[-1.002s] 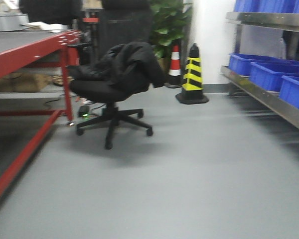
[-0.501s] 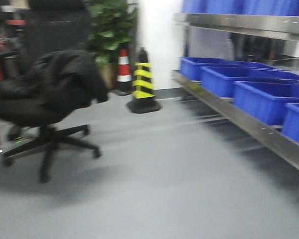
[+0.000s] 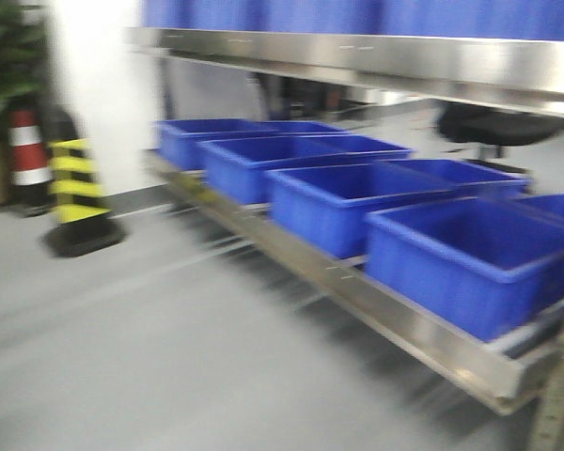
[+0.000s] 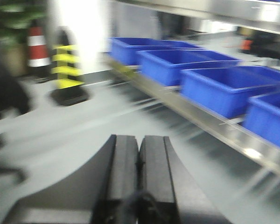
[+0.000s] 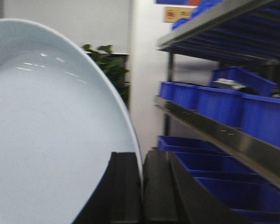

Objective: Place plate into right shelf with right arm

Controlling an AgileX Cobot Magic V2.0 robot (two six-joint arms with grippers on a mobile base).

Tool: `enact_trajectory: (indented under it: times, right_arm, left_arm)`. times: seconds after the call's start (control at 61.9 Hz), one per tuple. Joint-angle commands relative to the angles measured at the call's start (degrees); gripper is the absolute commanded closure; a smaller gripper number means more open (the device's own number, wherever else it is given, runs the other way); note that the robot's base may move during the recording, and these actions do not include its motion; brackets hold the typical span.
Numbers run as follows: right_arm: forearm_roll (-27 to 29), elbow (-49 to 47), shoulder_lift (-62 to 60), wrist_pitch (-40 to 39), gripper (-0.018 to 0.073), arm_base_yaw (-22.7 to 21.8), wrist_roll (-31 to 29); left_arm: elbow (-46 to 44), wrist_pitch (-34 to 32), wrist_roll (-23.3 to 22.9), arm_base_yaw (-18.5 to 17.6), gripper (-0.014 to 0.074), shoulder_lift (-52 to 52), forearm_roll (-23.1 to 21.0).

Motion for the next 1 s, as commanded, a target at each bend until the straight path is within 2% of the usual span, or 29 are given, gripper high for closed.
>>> enact_trajectory:
  times: [0.0,0.986]
  right_arm:
    - [0.19,-1.66,0.84,-5.50,0.0504,-0.10,-0.07]
    - [0.19,-1.66,0.84,-5.44,0.0504,-0.10,-0.07]
  left_arm:
    - [0.46,-5.03,-0.19,-0.49,0.0643,-0.37,-0.33]
    - [0.46,-5.03,-0.19,-0.49,0.0643,-0.37,-0.33]
